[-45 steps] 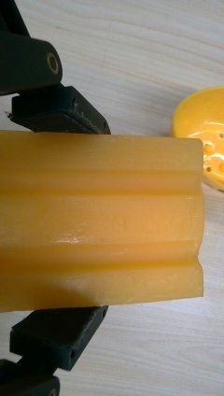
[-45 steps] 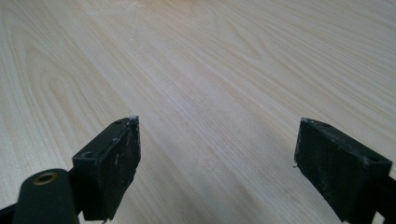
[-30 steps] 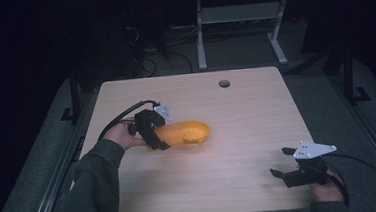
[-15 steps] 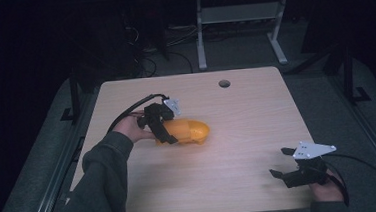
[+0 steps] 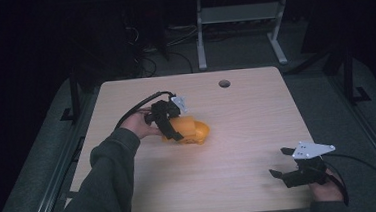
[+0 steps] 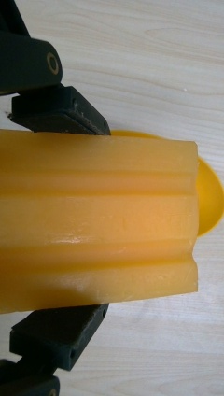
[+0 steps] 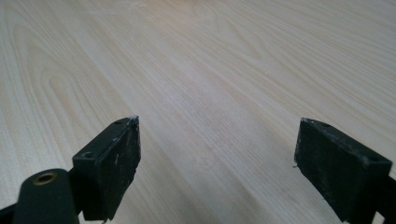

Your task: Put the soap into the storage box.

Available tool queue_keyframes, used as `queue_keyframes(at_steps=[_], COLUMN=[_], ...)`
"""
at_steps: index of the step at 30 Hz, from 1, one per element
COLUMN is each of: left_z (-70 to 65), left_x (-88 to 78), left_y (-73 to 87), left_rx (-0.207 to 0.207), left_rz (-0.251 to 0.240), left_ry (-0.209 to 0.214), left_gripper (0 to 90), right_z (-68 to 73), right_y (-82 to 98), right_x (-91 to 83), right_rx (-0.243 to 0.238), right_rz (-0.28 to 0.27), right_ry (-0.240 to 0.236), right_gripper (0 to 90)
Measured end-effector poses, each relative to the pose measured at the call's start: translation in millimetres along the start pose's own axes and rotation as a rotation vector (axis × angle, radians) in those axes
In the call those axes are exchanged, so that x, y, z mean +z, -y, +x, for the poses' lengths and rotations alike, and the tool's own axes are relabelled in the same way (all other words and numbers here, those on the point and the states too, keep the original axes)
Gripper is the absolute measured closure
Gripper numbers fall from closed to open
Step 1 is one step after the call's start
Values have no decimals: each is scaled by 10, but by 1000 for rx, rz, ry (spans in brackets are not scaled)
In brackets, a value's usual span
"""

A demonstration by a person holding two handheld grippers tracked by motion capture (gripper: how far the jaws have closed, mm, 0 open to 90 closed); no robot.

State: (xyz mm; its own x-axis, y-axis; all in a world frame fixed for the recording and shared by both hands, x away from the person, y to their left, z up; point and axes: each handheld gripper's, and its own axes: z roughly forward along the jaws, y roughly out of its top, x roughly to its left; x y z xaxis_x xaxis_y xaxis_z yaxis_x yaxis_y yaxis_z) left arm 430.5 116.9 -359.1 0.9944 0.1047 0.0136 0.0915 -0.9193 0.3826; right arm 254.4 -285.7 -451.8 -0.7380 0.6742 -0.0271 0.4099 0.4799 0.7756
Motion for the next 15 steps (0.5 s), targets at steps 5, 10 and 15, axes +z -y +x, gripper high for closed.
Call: queue_keyframes(at_steps=[5,10,15], left_z=[37,81,110], left_x=[22,69,124], left_y=[-58,-78,-102], left_rx=[6,1,2], left_rz=[-1,-7,-14], left_ry=[-3,-4,-2], left_gripper=[209,210,210], right_z=[-6,12,10], right_y=[3,-3,-3], right_x=[-3,-6,-5], right_rx=[-6,3,2], right_rz=[-3,1,-1], right_ry=[0,-11,-11], right_gripper=[139,139,139])
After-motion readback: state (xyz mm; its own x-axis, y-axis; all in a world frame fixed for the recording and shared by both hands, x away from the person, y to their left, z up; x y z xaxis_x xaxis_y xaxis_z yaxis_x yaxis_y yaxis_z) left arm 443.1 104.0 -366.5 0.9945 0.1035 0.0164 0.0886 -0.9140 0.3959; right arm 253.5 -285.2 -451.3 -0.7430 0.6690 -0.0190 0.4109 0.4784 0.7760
